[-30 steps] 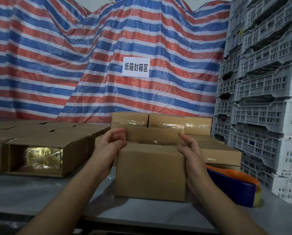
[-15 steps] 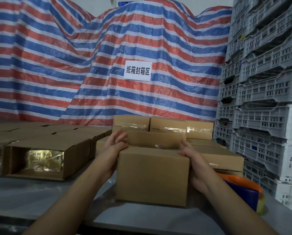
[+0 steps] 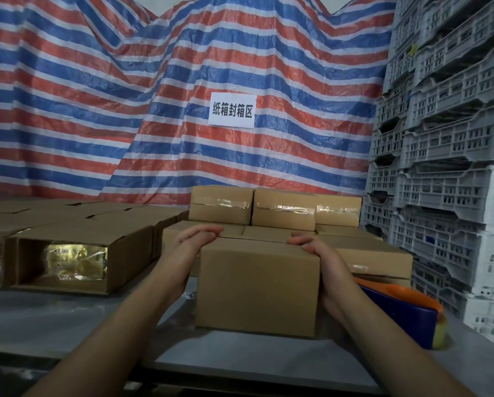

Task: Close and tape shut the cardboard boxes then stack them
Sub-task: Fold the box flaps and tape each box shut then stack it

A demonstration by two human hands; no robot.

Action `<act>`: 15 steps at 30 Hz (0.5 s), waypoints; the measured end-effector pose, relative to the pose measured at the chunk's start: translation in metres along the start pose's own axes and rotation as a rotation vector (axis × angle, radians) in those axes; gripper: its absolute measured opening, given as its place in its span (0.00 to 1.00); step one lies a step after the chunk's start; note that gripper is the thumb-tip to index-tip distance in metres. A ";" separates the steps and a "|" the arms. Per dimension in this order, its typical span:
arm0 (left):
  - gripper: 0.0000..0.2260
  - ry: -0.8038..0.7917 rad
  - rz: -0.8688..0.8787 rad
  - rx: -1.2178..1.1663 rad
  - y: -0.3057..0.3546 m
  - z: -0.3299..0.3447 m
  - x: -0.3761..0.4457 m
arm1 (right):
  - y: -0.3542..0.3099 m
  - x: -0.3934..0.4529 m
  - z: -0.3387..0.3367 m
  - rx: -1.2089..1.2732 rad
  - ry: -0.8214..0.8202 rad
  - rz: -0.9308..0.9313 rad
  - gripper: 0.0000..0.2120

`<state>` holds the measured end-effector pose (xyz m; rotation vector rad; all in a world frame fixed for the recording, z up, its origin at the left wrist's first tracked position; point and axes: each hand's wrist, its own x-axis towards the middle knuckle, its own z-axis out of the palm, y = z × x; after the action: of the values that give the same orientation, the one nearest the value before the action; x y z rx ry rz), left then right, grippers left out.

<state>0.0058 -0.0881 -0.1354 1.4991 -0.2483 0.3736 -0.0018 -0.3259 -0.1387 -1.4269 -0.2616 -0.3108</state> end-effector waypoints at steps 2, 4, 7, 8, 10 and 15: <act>0.08 -0.012 0.002 0.065 0.004 -0.003 0.001 | -0.001 0.002 0.000 -0.009 0.007 -0.004 0.18; 0.08 -0.058 0.033 0.177 0.011 -0.008 0.002 | -0.001 0.002 0.000 -0.010 0.009 0.008 0.17; 0.07 -0.126 0.067 0.396 0.027 -0.011 0.007 | -0.001 0.001 -0.001 -0.011 0.015 0.012 0.16; 0.07 -0.127 0.074 0.481 0.033 -0.009 0.009 | -0.001 0.000 -0.001 -0.015 0.015 0.005 0.16; 0.06 -0.113 0.143 0.663 0.043 0.003 0.008 | -0.001 0.000 -0.002 -0.010 0.016 -0.001 0.17; 0.17 -0.276 0.474 1.078 0.047 0.048 -0.012 | -0.001 -0.001 -0.004 0.022 -0.018 0.015 0.16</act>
<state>-0.0199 -0.1355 -0.0937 2.5643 -0.7014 0.7466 -0.0030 -0.3302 -0.1388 -1.4101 -0.2678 -0.2825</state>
